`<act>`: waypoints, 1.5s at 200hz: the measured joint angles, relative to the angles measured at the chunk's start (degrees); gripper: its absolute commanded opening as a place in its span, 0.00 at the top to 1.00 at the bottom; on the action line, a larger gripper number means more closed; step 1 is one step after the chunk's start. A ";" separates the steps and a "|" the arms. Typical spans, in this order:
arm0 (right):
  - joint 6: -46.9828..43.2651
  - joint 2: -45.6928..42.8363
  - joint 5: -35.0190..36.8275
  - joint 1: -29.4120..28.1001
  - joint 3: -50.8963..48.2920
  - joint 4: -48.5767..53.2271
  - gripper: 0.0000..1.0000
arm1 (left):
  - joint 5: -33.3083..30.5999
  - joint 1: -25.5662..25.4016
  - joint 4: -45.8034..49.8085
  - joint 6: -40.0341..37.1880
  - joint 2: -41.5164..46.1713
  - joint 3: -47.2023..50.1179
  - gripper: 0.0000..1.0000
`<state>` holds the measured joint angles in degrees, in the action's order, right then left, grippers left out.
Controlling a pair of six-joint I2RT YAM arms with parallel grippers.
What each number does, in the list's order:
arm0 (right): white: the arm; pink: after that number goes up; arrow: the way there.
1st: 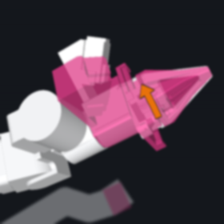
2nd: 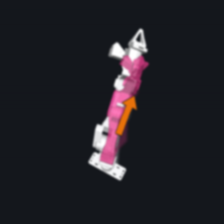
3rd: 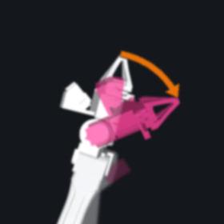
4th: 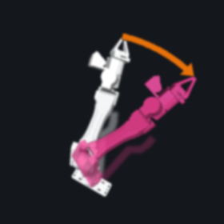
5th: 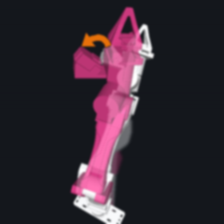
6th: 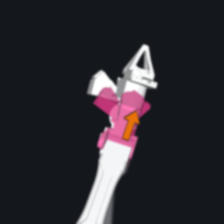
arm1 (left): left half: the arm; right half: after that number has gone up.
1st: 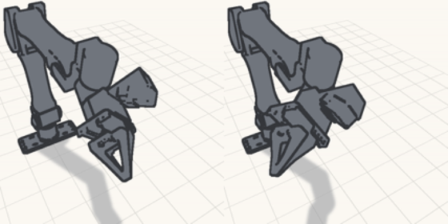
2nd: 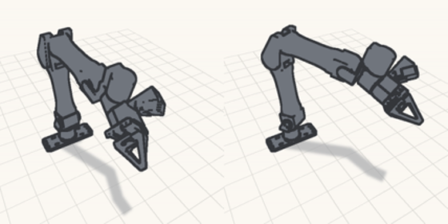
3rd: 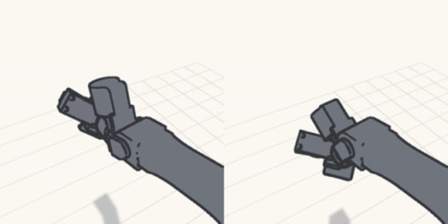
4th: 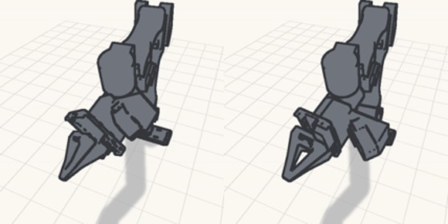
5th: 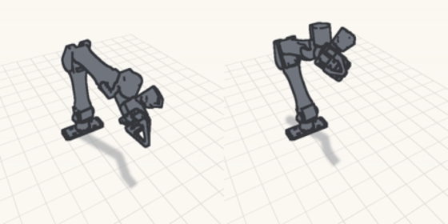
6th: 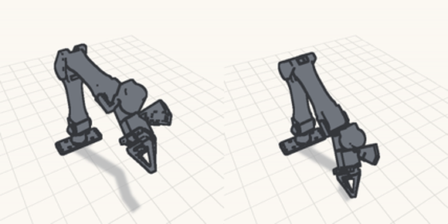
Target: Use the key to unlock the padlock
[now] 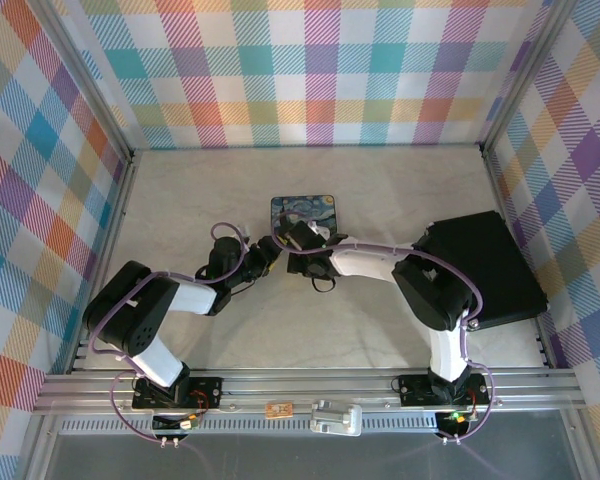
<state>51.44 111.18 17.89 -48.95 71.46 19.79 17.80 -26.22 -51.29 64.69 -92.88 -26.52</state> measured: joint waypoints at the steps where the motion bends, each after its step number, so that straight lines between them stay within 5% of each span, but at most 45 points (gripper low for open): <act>1: 0.09 0.13 0.26 0.00 0.09 0.09 0.38 | 0.11 0.09 0.02 0.02 0.00 0.00 0.45; 65: 2.49 4.31 7.06 -0.04 5.44 4.20 0.56 | 2.34 1.68 -6.62 2.34 -3.93 0.85 0.46; 140: 1.25 4.22 7.19 0.61 5.03 3.37 0.76 | 2.75 3.23 -16.48 6.69 -9.01 4.31 0.48; 223: -16.11 0.50 1.33 2.60 0.68 -6.12 0.86 | 2.78 4.31 -12.52 4.46 -3.56 4.59 0.48; 254: -20.22 -0.26 -1.88 2.91 0.61 -9.07 0.80 | 2.73 4.37 -8.83 2.71 -1.31 4.57 0.47; 300: -21.84 -3.45 -5.05 4.96 -0.59 -7.63 0.44 | 2.75 5.70 -3.91 0.07 2.05 4.55 0.46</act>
<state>29.61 107.72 12.84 -43.99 70.87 12.16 20.56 -20.51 -55.20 64.75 -90.83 -21.98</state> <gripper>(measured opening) 0.500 0.539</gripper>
